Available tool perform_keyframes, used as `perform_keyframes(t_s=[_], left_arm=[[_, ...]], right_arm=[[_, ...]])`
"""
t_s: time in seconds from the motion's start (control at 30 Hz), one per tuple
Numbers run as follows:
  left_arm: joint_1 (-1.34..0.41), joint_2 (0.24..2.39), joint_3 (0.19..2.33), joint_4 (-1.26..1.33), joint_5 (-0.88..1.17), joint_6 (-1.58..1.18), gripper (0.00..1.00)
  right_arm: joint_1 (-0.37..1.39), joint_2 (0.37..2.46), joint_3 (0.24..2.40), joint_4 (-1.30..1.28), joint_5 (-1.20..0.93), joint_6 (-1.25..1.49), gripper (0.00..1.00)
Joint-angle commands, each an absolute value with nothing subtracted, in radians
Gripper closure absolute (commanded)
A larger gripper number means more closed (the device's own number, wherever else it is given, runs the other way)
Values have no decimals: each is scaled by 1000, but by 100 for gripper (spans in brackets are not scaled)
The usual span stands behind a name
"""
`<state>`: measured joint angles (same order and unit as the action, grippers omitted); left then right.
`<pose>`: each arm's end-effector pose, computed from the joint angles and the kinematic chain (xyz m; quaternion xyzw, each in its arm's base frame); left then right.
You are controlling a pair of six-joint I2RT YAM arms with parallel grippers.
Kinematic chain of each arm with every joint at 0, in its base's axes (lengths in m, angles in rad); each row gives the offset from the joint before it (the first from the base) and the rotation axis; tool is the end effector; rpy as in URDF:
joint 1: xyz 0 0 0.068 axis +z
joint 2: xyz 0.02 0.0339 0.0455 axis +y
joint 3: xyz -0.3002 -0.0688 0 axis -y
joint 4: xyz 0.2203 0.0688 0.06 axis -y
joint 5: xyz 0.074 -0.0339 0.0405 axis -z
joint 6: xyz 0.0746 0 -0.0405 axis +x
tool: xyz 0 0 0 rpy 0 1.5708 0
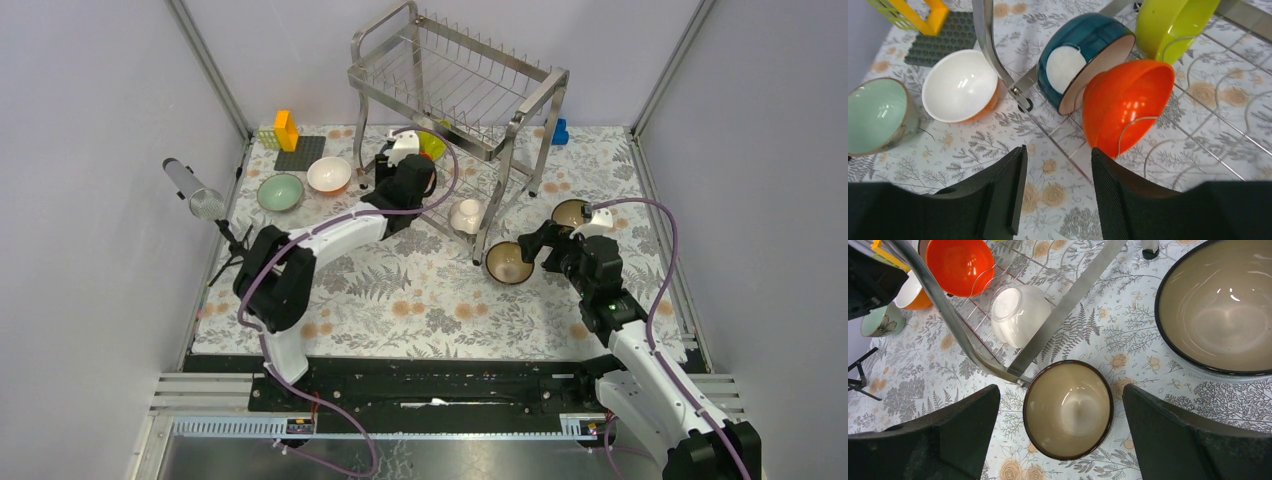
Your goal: Unload the bowls from the dish rack
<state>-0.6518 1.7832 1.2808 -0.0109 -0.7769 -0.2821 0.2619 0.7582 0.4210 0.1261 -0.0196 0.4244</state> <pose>0.3625 -0.2108 0.2910 -0.0409 0.8206 0.0819 0.5641 0.1687 0.0467 0.2725 0.0570 0.7756 0.2187 0.5894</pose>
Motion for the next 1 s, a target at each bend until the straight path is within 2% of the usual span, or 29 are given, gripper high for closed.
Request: perform_keyframes(t_s=[0.0, 0.2, 0.6, 0.97], left_arm=[[-666, 1871, 1424, -36, -927, -178, 43], [-666, 1999, 1563, -86, -918, -152, 42], [-666, 2119, 1659, -75, -917, -97, 41], [-670, 2097, 1589, -52, -910, -117, 43]], right_arm=[[263, 767, 417, 182, -22, 420, 0], [264, 762, 414, 182, -15, 418, 0], [263, 779, 415, 188, -8, 416, 0], [264, 791, 417, 194, -8, 416, 0]])
